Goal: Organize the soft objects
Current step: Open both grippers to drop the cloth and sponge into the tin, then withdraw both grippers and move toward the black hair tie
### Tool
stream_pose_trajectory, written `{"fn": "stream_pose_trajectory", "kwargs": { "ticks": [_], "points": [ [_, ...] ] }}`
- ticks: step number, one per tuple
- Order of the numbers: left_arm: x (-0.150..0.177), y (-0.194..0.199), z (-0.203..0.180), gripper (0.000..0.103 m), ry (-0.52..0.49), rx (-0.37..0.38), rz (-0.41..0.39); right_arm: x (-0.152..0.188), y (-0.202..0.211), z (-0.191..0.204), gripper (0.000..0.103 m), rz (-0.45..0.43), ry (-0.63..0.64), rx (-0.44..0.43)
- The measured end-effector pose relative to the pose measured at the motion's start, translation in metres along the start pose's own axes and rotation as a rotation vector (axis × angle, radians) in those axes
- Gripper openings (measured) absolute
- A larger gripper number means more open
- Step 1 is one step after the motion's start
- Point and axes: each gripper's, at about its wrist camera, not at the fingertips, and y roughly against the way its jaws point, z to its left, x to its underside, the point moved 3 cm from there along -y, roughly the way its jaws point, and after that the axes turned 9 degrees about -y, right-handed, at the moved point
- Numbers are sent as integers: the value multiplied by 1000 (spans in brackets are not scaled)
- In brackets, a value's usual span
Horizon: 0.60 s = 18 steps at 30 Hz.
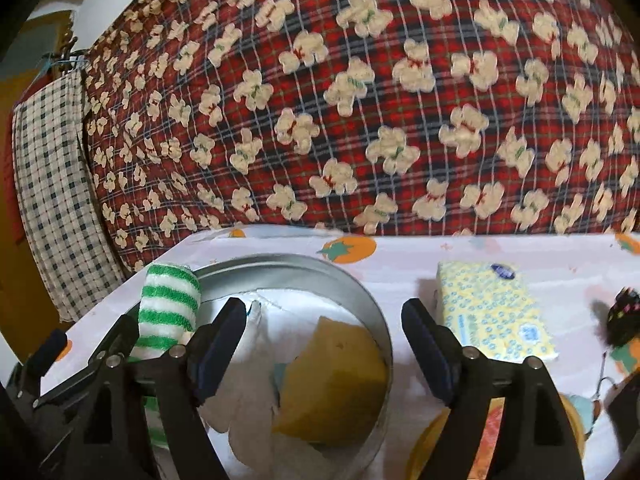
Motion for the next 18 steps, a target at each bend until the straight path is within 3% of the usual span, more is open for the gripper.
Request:
{"fn": "stream_pose_trajectory", "kwargs": {
  "ticks": [6, 18],
  "points": [
    [-1, 13, 3, 103, 13, -36, -49, -2, 16, 3, 82, -61, 33, 8],
    [5, 24, 7, 103, 44, -56, -34, 4, 34, -1, 82, -115, 62, 26]
  ]
}}
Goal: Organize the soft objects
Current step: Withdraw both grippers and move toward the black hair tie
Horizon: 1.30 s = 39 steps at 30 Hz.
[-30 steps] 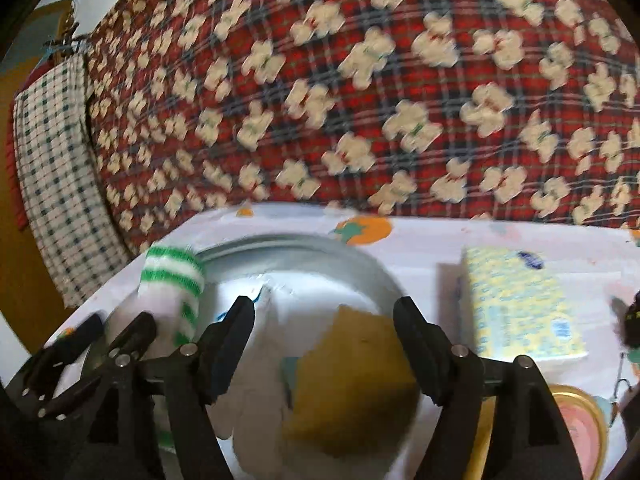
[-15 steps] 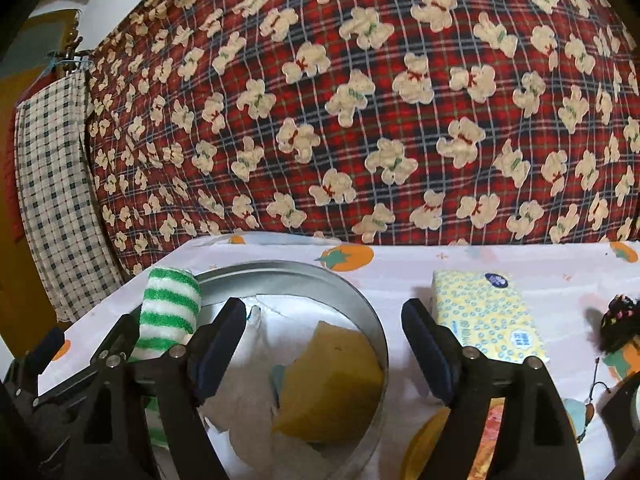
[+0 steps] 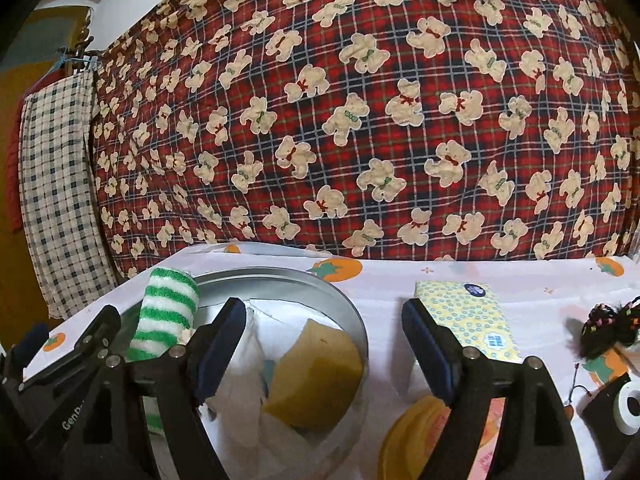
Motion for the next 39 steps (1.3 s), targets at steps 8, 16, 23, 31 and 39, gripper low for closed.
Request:
{"fn": "stream_pose_trajectory", "kwargs": {
  "ticks": [8, 16, 23, 31, 39],
  "points": [
    [3, 18, -15, 103, -36, 34, -9, 7, 13, -12, 82, -9, 26, 27],
    [5, 30, -28, 103, -59, 60, -8, 10, 24, -32, 82, -8, 23, 62],
    [7, 40, -40, 103, -82, 79, -10, 9, 34, -51, 82, -14, 2, 81],
    [9, 52, -62, 103, -108, 129, -4, 7, 41, -70, 82, -7, -15, 96],
    [13, 71, -96, 103, -140, 211, -3, 3, 58, -105, 82, -8, -14, 129]
  ]
}}
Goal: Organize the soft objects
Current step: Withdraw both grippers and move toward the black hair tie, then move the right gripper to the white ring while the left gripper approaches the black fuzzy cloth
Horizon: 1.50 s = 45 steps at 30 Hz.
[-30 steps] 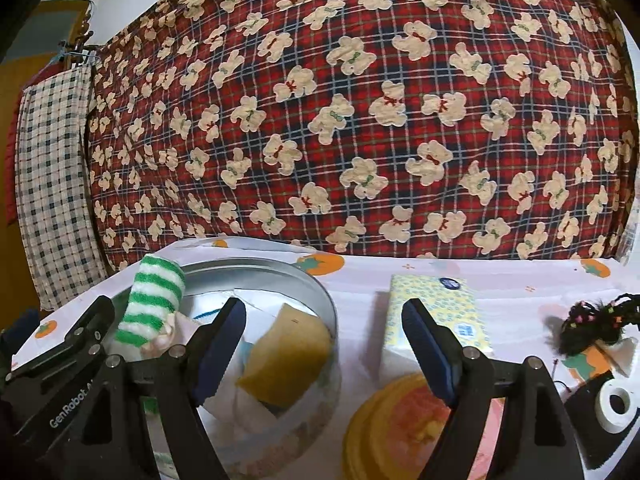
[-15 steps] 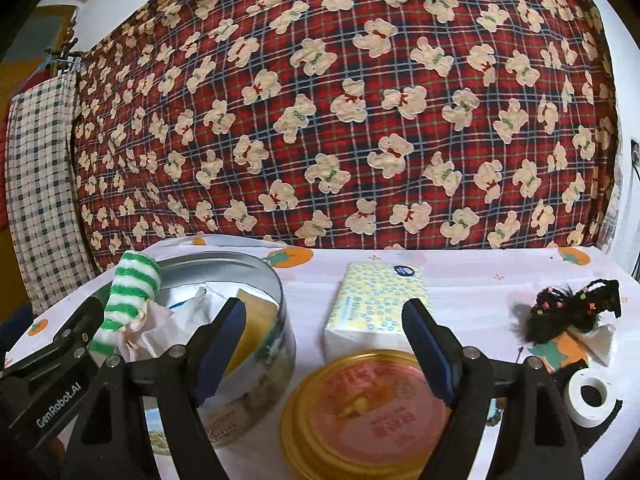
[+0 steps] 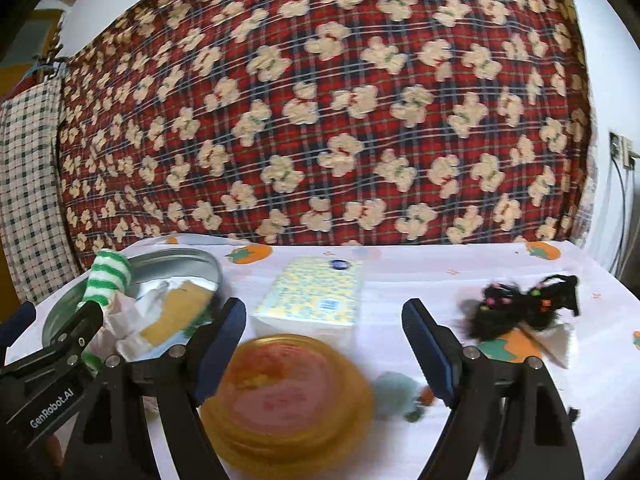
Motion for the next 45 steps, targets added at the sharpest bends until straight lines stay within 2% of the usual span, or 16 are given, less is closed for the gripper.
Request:
{"fn": "stream_pose_trajectory", "kwargs": {
  "ticks": [7, 14, 23, 27, 30, 34, 41, 45],
  "points": [
    [-3, 16, -47, 103, -50, 113, -13, -6, 13, -49, 82, 2, -69, 40],
    [-3, 28, -82, 103, -103, 188, -16, -9, 23, -105, 82, 31, -195, 72],
    [0, 40, -116, 103, -159, 277, 2, -2, 27, -177, 82, 145, -330, 140],
    [3, 42, -133, 103, -163, 352, 42, 2, 27, -205, 82, 218, -345, 157],
    [5, 46, -146, 103, -197, 375, 51, 6, 27, -222, 82, 261, -356, 171],
    [5, 52, -158, 103, -228, 391, 55, 9, 27, -221, 82, 285, -348, 123],
    [7, 47, -166, 103, -253, 394, 99, 14, 9, -184, 82, 371, -153, 73],
    [7, 47, -168, 103, -256, 396, 100, 20, -1, -174, 79, 429, -100, 42]
  ]
}}
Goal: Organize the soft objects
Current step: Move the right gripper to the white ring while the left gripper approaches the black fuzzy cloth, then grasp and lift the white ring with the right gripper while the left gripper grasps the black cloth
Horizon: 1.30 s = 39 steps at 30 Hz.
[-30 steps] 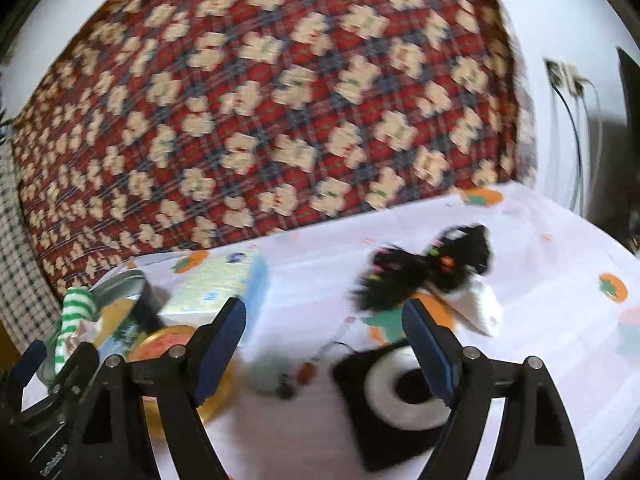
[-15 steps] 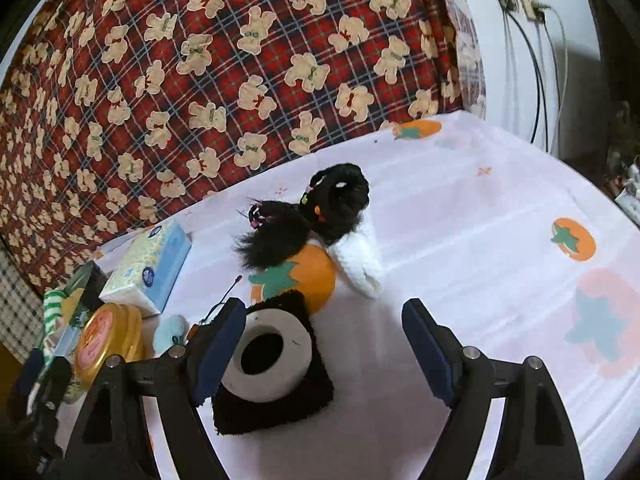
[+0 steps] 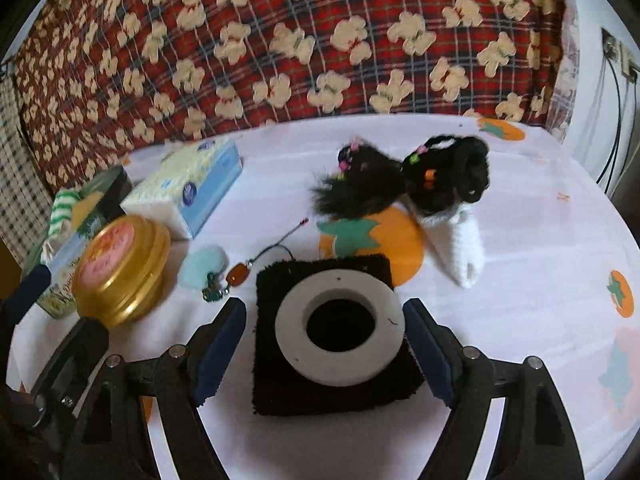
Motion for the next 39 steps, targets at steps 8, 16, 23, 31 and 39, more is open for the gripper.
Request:
{"fn": "stream_pose_trajectory", "kwargs": {
  "ticks": [8, 16, 23, 31, 39],
  "points": [
    [1, -1, -3, 103, -3, 2, 6, 0, -11, -17, 66, 59, -89, -29],
    [0, -5, -7, 103, -14, 9, 20, -3, 14, -33, 66, -46, -171, -73],
    [-3, -17, -30, 103, -20, 88, 72, -24, 52, -68, 66, -298, -263, 13],
    [-12, -41, -71, 102, -2, 214, 162, -35, 71, -92, 66, -461, -294, 116],
    [-14, -84, -95, 92, 151, 261, 321, -33, 82, -95, 66, -521, -302, 136]
  ]
}}
